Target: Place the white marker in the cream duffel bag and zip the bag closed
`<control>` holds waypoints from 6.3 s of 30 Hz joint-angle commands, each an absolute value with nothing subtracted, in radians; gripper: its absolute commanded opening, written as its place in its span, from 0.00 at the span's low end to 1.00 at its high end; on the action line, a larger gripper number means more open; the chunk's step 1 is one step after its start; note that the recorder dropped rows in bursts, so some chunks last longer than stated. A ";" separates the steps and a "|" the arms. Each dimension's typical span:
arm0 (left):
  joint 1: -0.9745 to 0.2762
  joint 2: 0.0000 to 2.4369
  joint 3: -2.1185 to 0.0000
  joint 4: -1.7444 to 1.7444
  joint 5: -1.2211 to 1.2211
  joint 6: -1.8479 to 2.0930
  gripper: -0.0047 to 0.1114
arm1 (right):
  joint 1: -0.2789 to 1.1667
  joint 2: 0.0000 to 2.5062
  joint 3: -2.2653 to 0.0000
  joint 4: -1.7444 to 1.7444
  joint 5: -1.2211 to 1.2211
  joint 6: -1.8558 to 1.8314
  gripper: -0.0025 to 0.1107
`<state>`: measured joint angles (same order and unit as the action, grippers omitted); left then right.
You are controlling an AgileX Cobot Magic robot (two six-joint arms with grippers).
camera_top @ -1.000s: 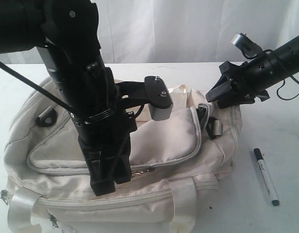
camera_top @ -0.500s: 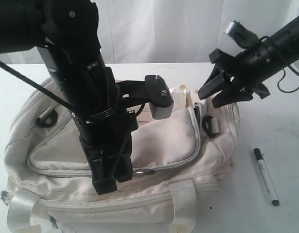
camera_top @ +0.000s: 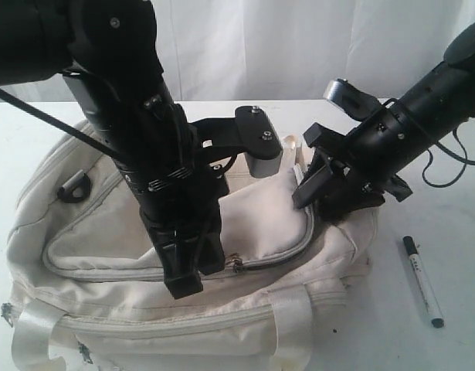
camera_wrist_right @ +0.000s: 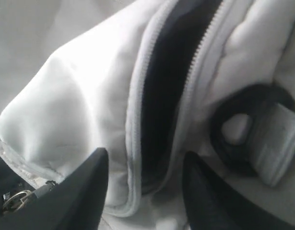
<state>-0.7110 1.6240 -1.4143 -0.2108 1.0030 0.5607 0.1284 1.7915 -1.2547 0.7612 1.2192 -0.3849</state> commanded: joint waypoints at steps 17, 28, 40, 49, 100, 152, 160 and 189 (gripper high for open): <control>-0.709 1.613 -1.404 -0.076 1.037 0.427 0.04 | 0.209 1.830 -1.251 0.555 1.157 -0.358 0.02; -0.695 1.613 -1.404 0.076 1.207 0.354 0.04 | 0.209 1.830 -1.251 0.550 1.136 -0.358 0.02; -0.501 1.511 -1.245 0.076 1.137 0.358 0.04 | 0.209 1.830 -1.251 0.550 1.134 -0.358 0.02; -0.344 1.359 -1.147 0.039 1.049 0.365 0.04 | 0.209 1.830 -1.251 0.545 1.134 -0.360 0.02; -0.261 1.307 -1.060 -0.097 0.987 0.426 0.04 | 0.209 1.774 -1.436 0.273 1.221 -0.422 0.29; -0.261 1.307 -1.060 -0.141 0.966 0.422 0.04 | 0.597 1.840 -1.477 0.456 1.083 -0.912 0.59; -0.261 1.307 -1.060 -0.143 0.966 0.426 0.04 | 0.607 1.852 -1.477 0.483 1.106 -0.829 0.59; -0.261 1.307 -1.060 -0.154 0.958 0.424 0.04 | 0.687 1.916 -1.477 0.471 1.131 -0.869 0.28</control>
